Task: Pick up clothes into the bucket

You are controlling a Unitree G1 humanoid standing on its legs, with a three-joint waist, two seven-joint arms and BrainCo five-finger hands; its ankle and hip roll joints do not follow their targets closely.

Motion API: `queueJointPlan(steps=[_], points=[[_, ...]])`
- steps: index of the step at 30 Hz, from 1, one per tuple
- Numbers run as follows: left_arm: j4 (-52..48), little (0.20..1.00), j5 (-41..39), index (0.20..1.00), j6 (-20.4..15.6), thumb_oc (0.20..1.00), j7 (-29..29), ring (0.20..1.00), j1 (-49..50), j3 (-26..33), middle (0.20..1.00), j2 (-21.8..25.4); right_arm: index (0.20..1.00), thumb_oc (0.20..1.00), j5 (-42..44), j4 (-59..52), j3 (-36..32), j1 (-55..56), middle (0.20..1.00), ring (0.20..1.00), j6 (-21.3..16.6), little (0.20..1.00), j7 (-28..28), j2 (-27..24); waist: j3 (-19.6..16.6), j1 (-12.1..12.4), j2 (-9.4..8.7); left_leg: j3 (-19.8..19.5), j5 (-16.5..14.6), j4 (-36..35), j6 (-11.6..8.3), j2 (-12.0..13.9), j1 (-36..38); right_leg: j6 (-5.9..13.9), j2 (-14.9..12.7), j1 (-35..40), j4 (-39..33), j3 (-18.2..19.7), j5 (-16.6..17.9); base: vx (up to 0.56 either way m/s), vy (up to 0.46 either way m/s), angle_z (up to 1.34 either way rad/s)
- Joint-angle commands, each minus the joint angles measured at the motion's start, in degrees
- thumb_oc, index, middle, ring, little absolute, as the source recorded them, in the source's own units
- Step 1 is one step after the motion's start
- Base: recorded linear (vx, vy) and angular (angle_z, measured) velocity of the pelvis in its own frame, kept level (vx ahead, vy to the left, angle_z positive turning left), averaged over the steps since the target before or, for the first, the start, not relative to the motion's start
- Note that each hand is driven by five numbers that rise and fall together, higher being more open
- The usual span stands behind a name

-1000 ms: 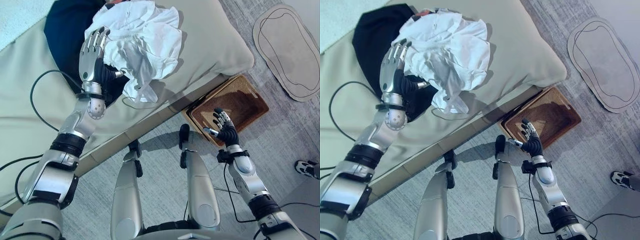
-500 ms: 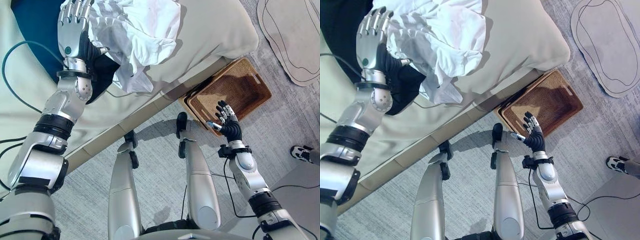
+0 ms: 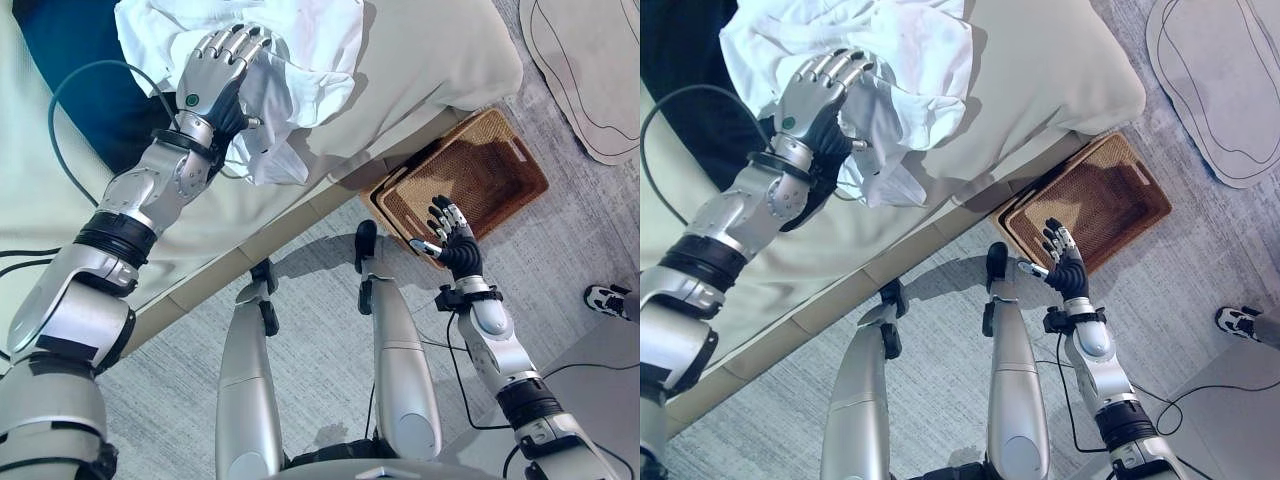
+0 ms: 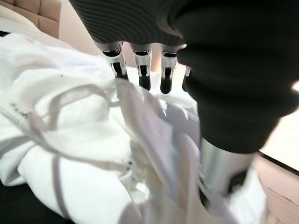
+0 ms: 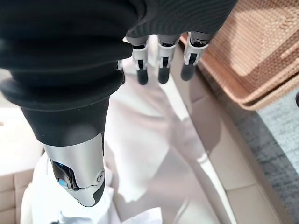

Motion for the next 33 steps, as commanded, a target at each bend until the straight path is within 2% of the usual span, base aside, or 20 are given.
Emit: queueJointPlan(steps=[1, 10, 18, 26, 33], points=[[1.2, 0.200, -1.6, 0.200, -1.5, 0.200, -0.4, 0.200, 1.3, 2.1, 0.200, -0.4, 1.000, 1.000, 0.6, -1.2, -1.9, 3.4, 1.000, 1.000, -3.5, 1.000, 0.8, -2.1, -7.1, -0.7, 1.33, 0.7, -4.3, 2.4, 1.15, -0.5, -1.0, 3.77, -2.6, 0.5, -2.2, -0.2, 2.3, 0.00, 0.000, 0.00], [1.3, 0.200, -0.9, 0.200, -1.4, 0.200, -0.6, 0.200, 3.2, 3.4, 0.200, -0.1, 1.000, 1.000, 0.5, -1.2, -2.1, 4.0, 1.000, 1.000, -3.4, 1.000, 1.5, -1.8, -7.8, -0.5, 1.33, 0.7, -4.2, 2.0, 1.10, -0.8, -0.5, 3.84, -2.7, 1.2, -3.0, -0.2, 2.6, 0.00, 0.000, 0.00], [-0.8, 0.200, -0.6, 0.200, -2.0, 0.200, -0.4, 0.200, 8.1, 6.2, 0.200, -1.3, 1.000, 1.000, -0.3, -0.6, -2.0, 3.9, 1.000, 1.000, -3.2, 1.000, 0.8, -1.4, -8.5, 0.6, 1.48, 0.7, -3.3, -1.3, 0.90, -1.1, 4.6, 4.25, -3.2, 6.0, -5.2, -1.2, 3.2, 0.01, 0.000, 0.00], [-10.7, 0.200, -2.1, 0.200, -5.0, 0.200, 0.5, 0.200, 19.3, 13.2, 0.200, -4.2, 1.000, 1.000, -0.9, 0.9, -2.9, 3.5, 1.000, 1.000, -2.9, 1.000, -0.6, -0.4, -10.6, 3.4, 1.76, -0.5, -1.0, -9.8, -0.13, -1.4, 17.4, 4.64, -3.7, 19.7, -12.5, -4.1, 4.5, 0.07, -0.036, 0.00], [-18.6, 0.200, -3.7, 0.200, -7.5, 0.200, -1.1, 0.200, 24.3, 16.6, 0.200, -2.1, 1.000, 1.000, -2.2, 1.7, -2.0, 3.6, 1.000, 1.000, -2.0, 1.000, -0.2, 0.1, -14.0, 5.4, 2.16, -1.4, 0.8, -17.3, -0.98, -1.5, 28.2, 4.83, -2.8, 31.3, -19.1, -6.8, 5.1, 0.09, -0.039, 0.10]])
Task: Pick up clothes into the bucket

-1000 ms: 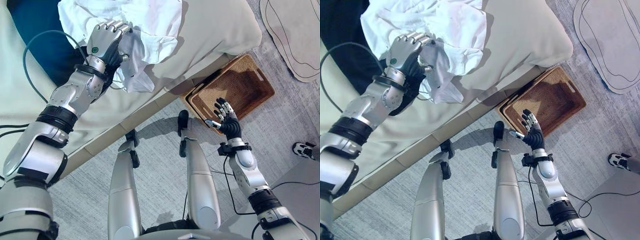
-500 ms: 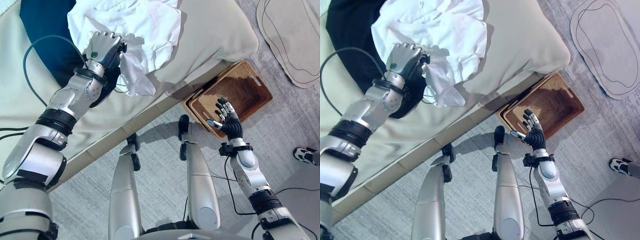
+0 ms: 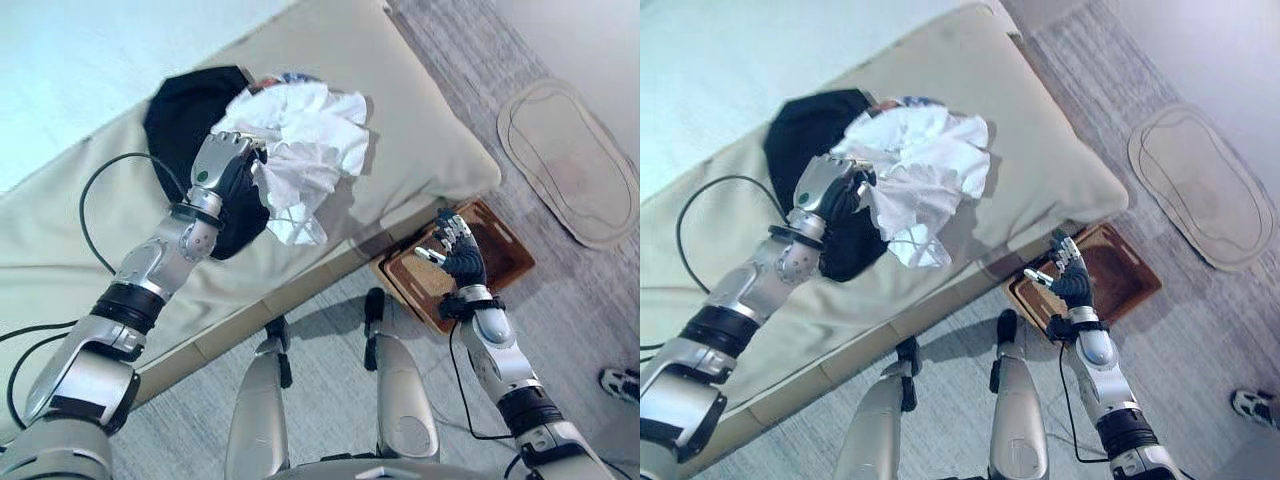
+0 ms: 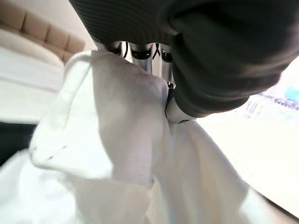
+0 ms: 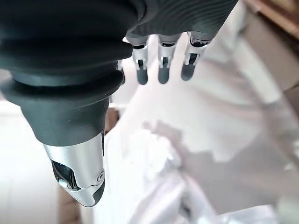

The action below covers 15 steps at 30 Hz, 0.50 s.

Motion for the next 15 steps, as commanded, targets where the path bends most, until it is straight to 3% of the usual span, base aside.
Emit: queueJointPlan(steps=[1, 7, 11, 15], points=[[-3.3, 0.200, -3.6, 0.200, -3.3, 0.200, 0.8, 0.200, 0.4, 4.2, 0.200, 1.6, 1.000, 1.000, -1.6, -0.7, -0.8, 2.3, 1.000, 1.000, -2.2, 1.000, 0.1, -0.6, -6.2, 0.0, 0.35, -0.6, -1.8, -0.7, -0.54, -1.0, 2.6, 3.79, -2.8, 5.5, -5.3, -2.0, 4.2, 0.08, -0.046, 0.12], [-8.5, 0.200, -6.9, 0.200, -4.7, 0.200, -1.9, 0.200, 0.4, 6.2, 0.200, 3.5, 1.000, 1.000, -7.1, -0.6, 1.9, 0.5, 1.000, 1.000, -0.4, 1.000, 0.6, -1.6, -9.4, 1.1, 0.66, -0.6, -0.9, -5.6, -0.89, -0.8, 9.7, 3.90, -1.6, 12.1, -8.9, -3.6, 4.6, 0.05, -0.018, 0.07], [-10.2, 0.200, -7.8, 0.200, -5.0, 0.200, -3.6, 0.200, -5.6, 3.8, 0.200, 5.1, 1.000, 1.000, -13.7, 1.3, 5.8, -3.6, 1.000, 1.000, 1.3, 1.000, 0.5, -2.7, -12.4, 2.1, 0.87, -0.3, -0.4, -7.9, -1.22, -0.7, 13.4, 3.98, -0.6, 15.9, -11.2, -4.8, 4.5, 0.08, -0.049, 0.04], [-12.4, 0.200, -9.3, 0.200, -5.7, 0.200, -4.8, 0.200, -8.2, 2.3, 0.200, 5.5, 1.000, 1.000, -14.9, 2.6, 8.5, -7.4, 1.000, 1.000, 1.9, 1.000, 0.9, -2.9, -13.5, 2.8, 0.80, -0.1, -0.5, -8.5, -1.29, -0.3, 15.8, 3.81, 0.0, 18.2, -12.0, -5.0, 4.2, 0.07, -0.036, 0.02]])
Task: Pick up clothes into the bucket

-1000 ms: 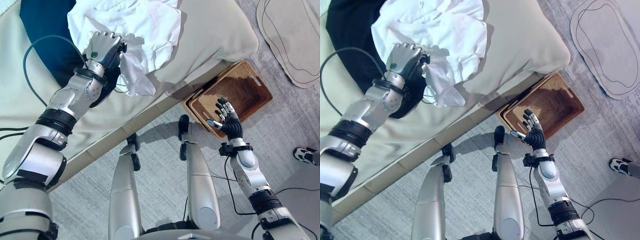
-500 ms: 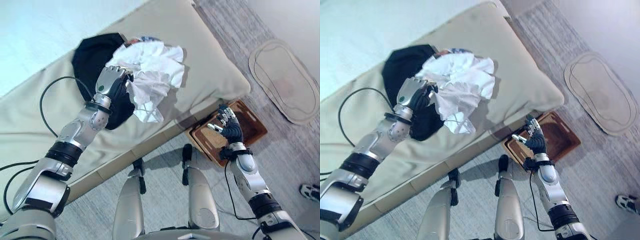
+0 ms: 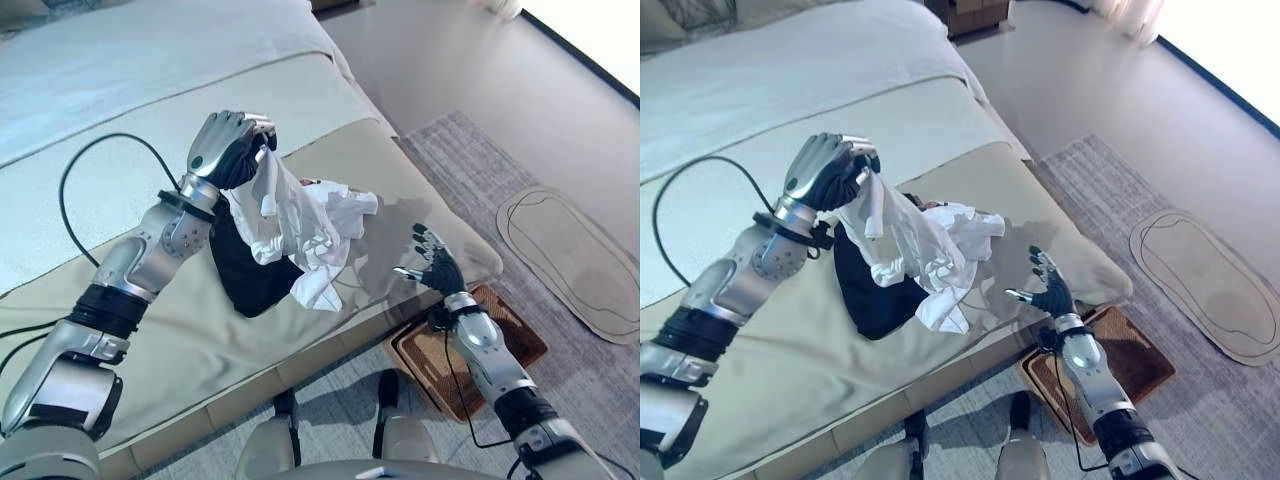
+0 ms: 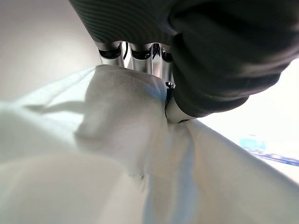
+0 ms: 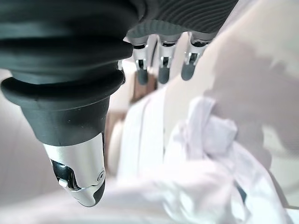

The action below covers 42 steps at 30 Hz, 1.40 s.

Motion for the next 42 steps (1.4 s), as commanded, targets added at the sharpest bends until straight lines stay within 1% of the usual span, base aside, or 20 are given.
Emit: queueJointPlan(steps=[1, 5, 8, 9, 10, 11, 13, 14, 18, 19, 22, 23, 25, 28, 29, 31, 32, 33, 40, 42], points=[[-2.5, 0.200, -5.5, 0.200, -2.8, 0.200, -0.2, 0.200, -5.5, 1.1, 0.200, 0.8, 1.000, 1.000, -2.4, -2.1, 1.6, -4.0, 1.000, 1.000, -1.5, 1.000, 0.8, -1.2, -4.2, 1.3, -0.02, 1.0, -2.1, 0.7, -0.14, -0.3, 0.8, 2.71, -1.9, -0.8, 3.0, -1.3, 0.3, 0.05, -0.019, -0.04], [-4.4, 0.200, -10.6, 0.200, -4.1, 0.200, -2.0, 0.200, -6.1, 0.4, 0.200, -1.2, 1.000, 1.000, -4.0, -2.3, 5.5, -8.8, 1.000, 1.000, -0.8, 1.000, 2.5, -1.1, -6.0, 2.3, -0.11, 1.2, -2.1, -0.3, -0.38, 0.1, 3.3, 2.54, -1.5, 1.6, 2.5, -1.7, -0.1, 0.08, -0.037, -0.04], [-6.4, 0.200, -13.9, 0.200, -4.5, 0.200, -3.9, 0.200, -5.5, 0.0, 0.200, -2.3, 1.000, 1.000, -8.3, -1.6, 8.5, -12.6, 1.000, 1.000, -0.2, 1.000, 1.7, -0.4, -6.9, 2.9, -0.02, 1.3, -2.2, -0.7, -0.50, 0.4, 5.0, 2.32, -1.2, 3.2, 2.2, -2.1, -0.6, 0.08, -0.039, -0.02], [-7.8, 0.200, -15.5, 0.200, -4.7, 0.200, -4.8, 0.200, -5.6, -0.6, 0.200, -3.2, 1.000, 1.000, -8.0, -1.8, 10.2, -14.4, 1.000, 1.000, 0.0, 1.000, 2.3, 0.7, -7.4, 3.2, 0.06, 1.2, -2.3, -0.8, -0.49, 0.5, 5.7, 2.19, -1.0, 4.0, 2.2, -2.1, -0.8, 0.07, -0.030, 0.00], [-7.8, 0.200, -15.5, 0.200, -4.7, 0.200, -4.9, 0.200, -5.5, -0.5, 0.200, -3.2, 1.000, 1.000, -7.9, -1.8, 10.2, -14.4, 1.000, 1.000, 0.0, 1.000, 2.3, 0.7, -7.3, 3.1, 0.05, 1.2, -2.3, -0.8, -0.50, 0.5, 5.8, 2.19, -1.0, 4.1, 2.2, -2.1, -0.8, 0.07, -0.040, -0.01], [-9.0, 0.200, -17.0, 0.200, -4.8, 0.200, -5.7, 0.200, -5.7, -0.9, 0.200, -4.0, 1.000, 1.000, -4.6, -2.7, 12.2, -15.0, 1.000, 1.000, 0.6, 1.000, 5.3, 2.7, -7.7, 3.5, 0.04, 1.1, -2.4, -0.7, -0.54, 0.6, 6.4, 2.07, -0.9, 4.7, 2.2, -2.2, -1.0, 0.05, -0.029, 0.01], [-9.5, 0.200, -17.4, 0.200, -4.8, 0.200, -5.8, 0.200, -5.2, -0.9, 0.200, -4.4, 1.000, 1.000, -3.3, -3.3, 12.7, -14.6, 1.000, 1.000, 1.0, 1.000, 6.3, 3.1, -7.8, 3.5, 0.05, 1.1, -2.5, -0.7, -0.53, 0.6, 6.8, 1.99, -0.8, 5.2, 2.1, -2.2, -1.2, 0.05, -0.025, 0.04], [-9.9, 0.200, -18.1, 0.200, -4.8, 0.200, -6.4, 0.200, -4.2, -0.8, 0.200, -5.4, 1.000, 1.000, -0.9, -3.5, 13.6, -14.1, 1.000, 1.000, 1.5, 1.000, 7.9, 4.6, -8.2, 3.7, 0.10, 1.2, -2.6, -0.9, -0.53, 0.7, 7.4, 1.92, -0.7, 5.8, 1.9, -2.3, -1.4, 0.04, -0.013, 0.06], [-11.0, 0.200, -19.4, 0.200, -4.5, 0.200, -6.8, 0.200, -2.8, -0.6, 0.200, -6.7, 1.000, 1.000, 0.4, -3.1, 14.3, -13.6, 1.000, 1.000, 2.0, 1.000, 7.6, 6.9, -8.7, 3.8, 0.40, 1.2, -2.7, -1.1, -0.60, 0.8, 8.1, 1.78, -0.5, 6.5, 1.6, -2.4, -1.6, 0.04, -0.009, 0.01], [-12.2, 0.200, -20.4, 0.200, -4.5, 0.200, -6.8, 0.200, -2.2, -0.4, 0.200, -7.7, 1.000, 1.000, -1.3, -2.6, 15.2, -14.3, 1.000, 1.000, 2.1, 1.000, 6.7, 8.1, -9.0, 3.9, 0.48, 1.2, -2.8, -1.1, -0.63, 1.0, 8.3, 1.69, -0.4, 6.7, 1.4, -2.4, -1.6, 0.00, 0.000, 0.00], [-13.6, 0.200, -21.0, 0.200, -4.3, 0.200, -6.9, 0.200, -1.9, -0.4, 0.200, -8.9, 1.000, 1.000, -1.9, -1.2, 15.8, -14.9, 1.000, 1.000, 2.1, 1.000, 6.0, 9.6, -9.2, 4.0, 0.53, 1.2, -2.8, -1.1, -0.63, 1.1, 8.4, 1.61, -0.2, 6.8, 1.1, -2.4, -1.6, 0.00, 0.000, 0.00], [-15.6, 0.200, -21.3, 0.200, -4.3, 0.200, -7.2, 0.200, -1.7, -0.3, 0.200, -9.9, 1.000, 1.000, -2.7, -0.4, 16.9, -15.9, 1.000, 1.000, 2.6, 1.000, 5.7, 11.0, -9.3, 4.3, 0.60, 1.2, -2.9, -1.1, -0.64, 1.1, 8.4, 1.56, -0.1, 6.8, 1.0, -2.4, -1.6, 0.00, 0.000, 0.00], [-16.4, 0.200, -21.3, 0.200, -4.2, 0.200, -7.4, 0.200, -2.0, -0.2, 0.200, -9.9, 1.000, 1.000, -2.8, -0.1, 17.4, -16.2, 1.000, 1.000, 2.8, 1.000, 5.9, 11.3, -9.3, 4.3, 0.57, 1.2, -2.9, -1.1, -0.66, 1.2, 8.3, 1.52, -0.1, 6.8, 1.0, -2.4, -1.6, 0.00, 0.000, 0.00], [-17.3, 0.200, -21.9, 0.200, -4.1, 0.200, -8.2, 0.200, -2.9, -0.9, 0.200, -10.7, 1.000, 1.000, -1.4, -2.2, 19.9, -15.9, 1.000, 1.000, 3.7, 1.000, 9.6, 11.5, -9.6, 4.2, 0.48, 0.9, -2.7, -1.2, -0.83, 1.2, 8.3, 1.35, 0.1, 7.1, 1.1, -2.7, -2.0, 0.00, 0.000, 0.00], [-17.3, 0.200, -21.9, 0.200, -4.1, 0.200, -8.3, 0.200, -2.9, -0.9, 0.200, -10.7, 1.000, 1.000, -1.4, -2.3, 19.9, -15.9, 1.000, 1.000, 3.8, 1.000, 9.7, 11.4, -9.6, 4.2, 0.49, 0.9, -2.7, -1.2, -0.84, 1.2, 8.3, 1.35, 0.1, 7.1, 1.1, -2.8, -2.0, 0.00, 0.000, 0.00], [-17.0, 0.200, -22.3, 0.200, -3.9, 0.200, -8.5, 0.200, -3.4, -1.1, 0.200, -10.7, 1.000, 1.000, 1.6, -3.8, 20.8, -15.1, 1.000, 1.000, 4.1, 1.000, 12.1, 11.1, -9.8, 4.3, 0.39, 0.7, -2.6, -1.3, -0.97, 1.3, 8.4, 1.25, 0.2, 7.5, 1.1, -3.1, -2.2, 0.00, 0.000, 0.00], [-16.7, 0.200, -22.4, 0.200, -3.9, 0.200, -8.3, 0.200, -3.6, -1.2, 0.200, -10.8, 0.558, 0.558, 2.2, -3.7, 21.2, -15.0, 0.558, 0.558, 4.2, 0.558, 12.7, 11.1, -9.8, 4.3, 0.39, 0.6, -2.5, -1.4, -0.99, 1.3, 8.5, 1.26, 0.3, 7.6, 1.1, -3.3, -2.2, 0.01, -0.012, 0.04], [-16.4, 0.200, -22.5, 0.200, -4.0, 0.200, -8.2, 0.200, -3.9, -1.1, 0.200, -10.6, 0.200, 0.200, 2.6, -3.3, 21.4, -14.9, 0.200, 0.200, 4.3, 0.200, 12.9, 11.0, -9.8, 4.3, 0.40, 0.6, -2.5, -1.4, -1.00, 1.3, 8.6, 1.30, 0.3, 7.7, 1.1, -3.3, -2.2, 0.01, -0.008, 0.04], [-16.3, 0.200, -22.9, 0.200, -4.0, 0.200, -8.3, 0.200, -4.7, -0.3, 0.200, -8.8, 0.200, 0.200, -0.9, -0.7, 21.3, -13.2, 0.200, 0.200, 4.7, 0.200, 13.1, 9.1, -10.2, 4.3, 0.34, 0.5, -2.5, -1.5, -1.00, 1.5, 8.8, 1.35, 0.4, 7.8, 1.1, -3.5, -2.2, 0.00, -0.001, 0.01], [-16.4, 0.200, -22.3, 0.200, -4.1, 0.200, -8.0, 0.200, -4.5, 1.4, 0.200, -7.0, 0.200, 0.200, -3.2, 0.1, 19.0, -10.2, 0.200, 0.200, 4.8, 0.200, 12.4, 6.7, -10.4, 4.1, 0.21, 0.5, -2.6, -1.6, -0.98, 1.5, 8.9, 1.40, 0.4, 7.9, 1.2, -3.5, -2.2, 0.00, -0.002, 0.04]])
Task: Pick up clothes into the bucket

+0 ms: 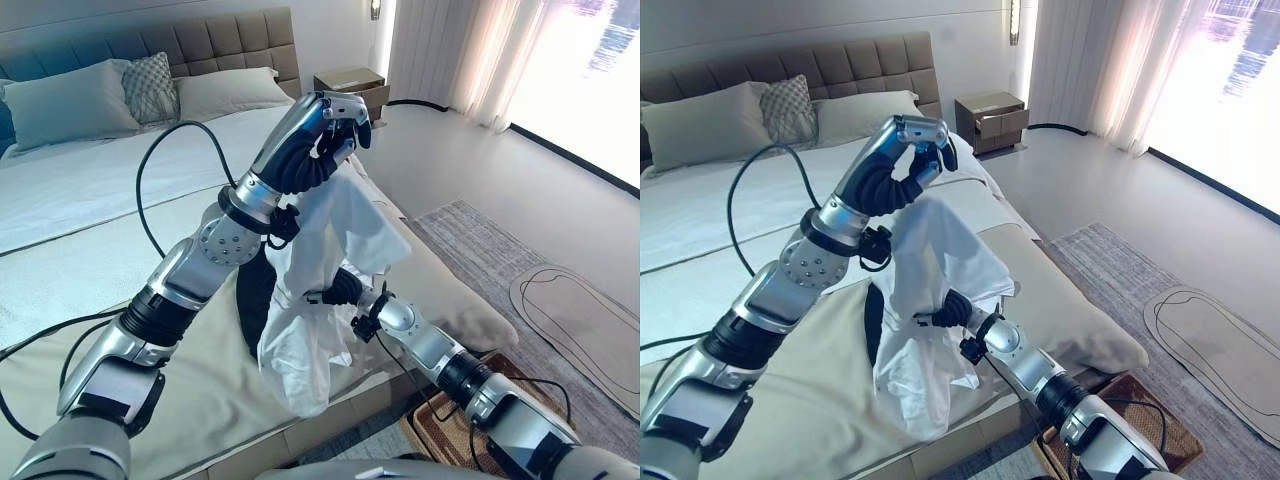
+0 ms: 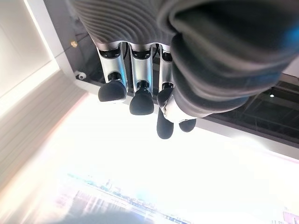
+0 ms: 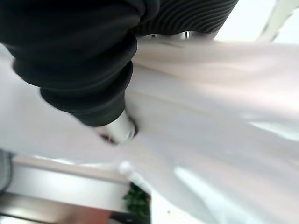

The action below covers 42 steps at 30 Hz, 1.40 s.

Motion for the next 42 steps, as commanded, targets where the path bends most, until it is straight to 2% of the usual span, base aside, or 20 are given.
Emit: queueJointPlan(steps=[1, 4, 5, 8, 14, 19, 20, 21, 22, 23, 26, 28, 29, 32, 33, 37, 39, 40, 42], points=[[0.6, 0.200, -2.0, 0.200, -0.7, 0.200, 1.5, 0.200, -5.8, 3.5, 0.200, 3.3, 0.200, 0.200, -2.0, -2.2, -2.2, -0.9, 0.200, 0.200, -2.0, 0.200, -0.7, -0.1, 0.2, 1.0, -3.15, 1.3, -3.7, 2.9, -0.08, -0.4, 0.9, 2.17, -1.5, 1.4, 1.2, -2.2, -1.1, 0.00, -0.002, 0.04], [0.8, 0.200, -1.1, 0.200, -0.9, 0.200, 2.9, 0.200, -2.9, 7.4, 0.200, 5.6, 0.200, 0.200, -1.0, -2.3, -8.8, 5.3, 0.200, 0.200, -2.4, 0.200, -3.0, -3.3, 0.1, 0.5, -3.39, 1.3, -3.9, 3.0, -0.06, -0.5, 1.0, 2.29, -1.6, 1.4, 1.3, -2.1, -1.1, 0.00, 0.001, 0.04], [0.7, 0.200, -1.1, 0.200, -0.9, 0.200, 2.9, 0.200, -2.6, 7.5, 0.200, 5.6, 0.200, 0.200, -1.0, -2.6, -8.8, 5.5, 0.200, 0.200, -2.3, 0.200, -2.9, -3.4, 0.0, 0.6, -3.32, 1.3, -3.9, 2.9, -0.06, -0.5, 1.0, 2.29, -1.6, 1.4, 1.3, -2.2, -1.1, 0.00, 0.000, 0.00], [1.5, 0.200, -0.2, 0.200, -1.3, 0.200, 4.4, 0.200, 4.5, 13.3, 0.200, 6.8, 0.200, 0.200, 1.7, -4.7, -17.5, 11.1, 0.200, 0.200, -3.8, 0.200, -5.2, -6.0, 0.2, 0.0, -3.56, 1.5, -4.0, 3.0, -0.06, -0.4, 1.2, 2.32, -1.6, 1.5, 1.3, -2.0, -1.2, 0.00, 0.003, -0.01], [5.1, 0.200, 0.7, 0.200, -1.3, 0.200, 6.2, 0.200, 16.8, 21.2, 0.200, 4.6, 0.200, 0.200, 4.0, -7.8, -30.7, 17.7, 0.200, 0.200, -6.3, 0.200, -10.2, -8.4, 0.2, -1.0, -3.82, 2.2, -4.2, 2.7, 0.01, -0.3, 1.6, 2.28, -1.4, 1.3, 1.3, -1.4, -1.2, 0.00, 0.007, -0.07], [7.0, 0.200, 1.6, 0.200, -0.9, 0.200, 5.6, 0.200, 22.1, 22.6, 0.200, 2.0, 0.200, 0.200, 3.5, -10.4, -36.7, 19.7, 0.200, 0.200, -7.4, 0.200, -12.9, -9.5, 0.2, -1.5, -3.99, 2.6, -4.4, 2.7, 0.11, -0.2, 1.7, 2.20, -1.2, 1.0, 1.3, -0.9, -1.2, -0.01, 0.001, -0.04], [8.6, 0.200, 0.1, 0.200, -0.9, 0.200, 5.1, 0.200, 24.9, 23.1, 0.200, -0.7, 0.200, 0.200, 5.3, -11.3, -39.7, 20.4, 0.200, 0.200, -8.2, 0.200, -14.0, -9.2, 0.3, -1.9, -4.16, 2.8, -4.4, 2.8, 0.21, -0.2, 1.8, 2.11, -1.1, 0.8, 1.4, -0.6, -1.2, 0.00, 0.005, -0.05], [8.5, 0.200, 0.0, 0.200, -0.9, 0.200, 5.1, 0.200, 25.0, 23.1, 0.200, -0.7, 0.200, 0.200, 5.4, -11.4, -39.7, 20.5, 0.200, 0.200, -8.1, 0.200, -14.0, -9.2, 0.3, -1.8, -4.09, 2.9, -4.5, 2.8, 0.21, -0.2, 1.8, 2.12, -1.1, 0.8, 1.4, -0.6, -1.2, -0.01, 0.006, -0.07], [9.3, 0.677, -2.6, 0.677, -1.0, 0.677, 4.2, 0.677, 27.7, 23.4, 0.677, -3.0, 0.200, 0.200, 7.2, -12.2, -41.9, 21.1, 0.200, 0.200, -8.7, 0.200, -14.5, -8.8, 0.4, -1.9, -4.15, 3.1, -4.5, 2.9, 0.29, -0.1, 1.8, 2.03, -1.1, 0.7, 1.4, -0.3, -1.2, -0.01, 0.002, -0.05], [9.8, 1.000, -5.6, 1.000, -1.3, 1.000, 3.5, 1.000, 29.4, 23.7, 1.000, -4.9, 0.200, 0.200, 8.6, -12.9, -43.5, 21.5, 0.200, 0.200, -9.2, 0.200, -14.7, -8.4, 0.6, -2.1, -4.30, 3.2, -4.5, 3.0, 0.35, -0.1, 1.7, 2.01, -1.1, 0.5, 1.4, -0.2, -1.2, -0.02, 0.003, -0.10], [12.5, 1.000, -15.1, 1.000, -1.7, 1.000, -0.3, 1.000, 33.3, 24.0, 1.000, -10.1, 0.200, 0.200, 11.3, -13.9, -46.6, 22.9, 0.200, 0.200, -10.1, 0.200, -15.2, -7.9, 0.8, -2.4, -4.37, 3.5, -4.8, 3.5, 0.54, -0.3, 1.4, 1.84, -1.1, 0.1, 1.7, 0.3, -1.1, -0.01, -0.005, -0.09], [13.4, 1.000, -17.6, 1.000, -1.7, 1.000, -1.2, 1.000, 34.3, 24.2, 1.000, -11.4, 0.200, 0.200, 11.9, -14.2, -47.4, 23.1, 0.200, 0.200, -10.4, 0.200, -15.4, -7.8, 1.0, -2.5, -4.47, 3.5, -4.9, 3.7, 0.57, -0.3, 1.3, 1.84, -1.1, -0.1, 1.7, 0.5, -1.1, -0.01, -0.005, -0.05], [15.9, 1.000, -22.3, 1.000, -1.6, 1.000, -3.0, 1.000, 36.1, 23.8, 1.000, -14.1, 0.200, 0.200, 13.0, -13.1, -49.4, 23.4, 0.200, 0.200, -10.9, 0.200, -16.4, -7.5, 1.4, -2.7, -4.69, 3.6, -5.0, 4.1, 0.74, -0.4, 0.9, 1.80, -1.1, -0.4, 1.9, 0.8, -1.0, -0.01, -0.011, -0.08], [16.5, 1.000, -23.2, 1.000, -1.5, 1.000, -3.4, 1.000, 37.0, 23.7, 1.000, -14.8, 0.200, 0.200, 13.2, -13.0, -50.0, 23.5, 0.200, 0.200, -11.2, 0.200, -16.7, -7.7, 1.6, -2.7, -4.73, 3.8, -5.1, 4.4, 0.77, -0.3, 0.7, 1.80, -1.1, -0.6, 2.0, 0.9, -1.0, -0.01, -0.014, -0.08], [18.5, 1.000, -27.3, 1.000, -1.6, 1.000, -5.0, 1.000, 38.9, 23.2, 1.000, -17.0, 0.200, 0.200, 14.3, -10.3, -51.8, 22.8, 0.200, 0.200, -11.8, 0.200, -18.1, -8.3, 2.5, -2.7, -5.03, 3.8, -5.4, 5.2, 0.98, -0.4, -0.1, 1.73, -1.3, -1.1, 2.4, 1.2, -1.1, -0.02, -0.024, -0.07], [19.1, 1.000, -31.5, 1.000, -2.1, 1.000, -6.5, 1.000, 40.3, 23.2, 1.000, -18.5, 0.200, 0.200, 14.8, -6.1, -52.6, 21.3, 0.200, 0.200, -12.2, 0.200, -19.4, -9.5, 3.8, -2.5, -5.07, 3.9, -5.8, 6.5, 1.19, -0.6, -1.5, 1.85, -1.6, -2.3, 3.4, 1.5, -1.3, -0.03, -0.018, -0.08], [18.5, 1.000, -35.2, 1.000, -2.3, 1.000, -7.4, 1.000, 41.4, 23.3, 1.000, -19.6, 0.200, 0.200, 15.1, -3.1, -52.8, 19.4, 0.200, 0.200, -12.2, 0.200, -20.8, -10.1, 6.0, -2.2, -4.76, 3.6, -6.1, 8.0, 1.50, -1.0, -3.4, 1.83, -2.4, -4.3, 5.6, 1.6, -1.7, -0.08, -0.006, -0.04], [18.4, 1.000, -35.3, 1.000, -2.3, 1.000, -7.4, 1.000, 41.3, 23.4, 1.000, -19.6, 0.200, 0.200, 15.2, -2.9, -52.8, 19.3, 0.200, 0.200, -12.3, 0.200, -20.8, -10.2, 6.0, -2.2, -4.73, 3.6, -6.2, 8.2, 1.52, -1.0, -3.5, 1.84, -2.4, -4.5, 5.8, 1.7, -1.8, -0.13, 0.006, 0.00], [17.0, 1.000, -37.4, 1.000, -3.1, 1.000, -7.1, 1.000, 41.2, 23.1, 1.000, -19.8, 0.200, 0.200, 15.1, 0.2, -52.5, 16.0, 0.200, 0.200, -12.5, 0.200, -23.3, -11.0, 9.3, -1.9, -3.96, 3.3, -6.3, 9.9, 1.70, -1.4, -6.1, 1.68, -3.3, -7.5, 9.0, 1.7, -2.4, -0.15, 0.011, 0.00]])
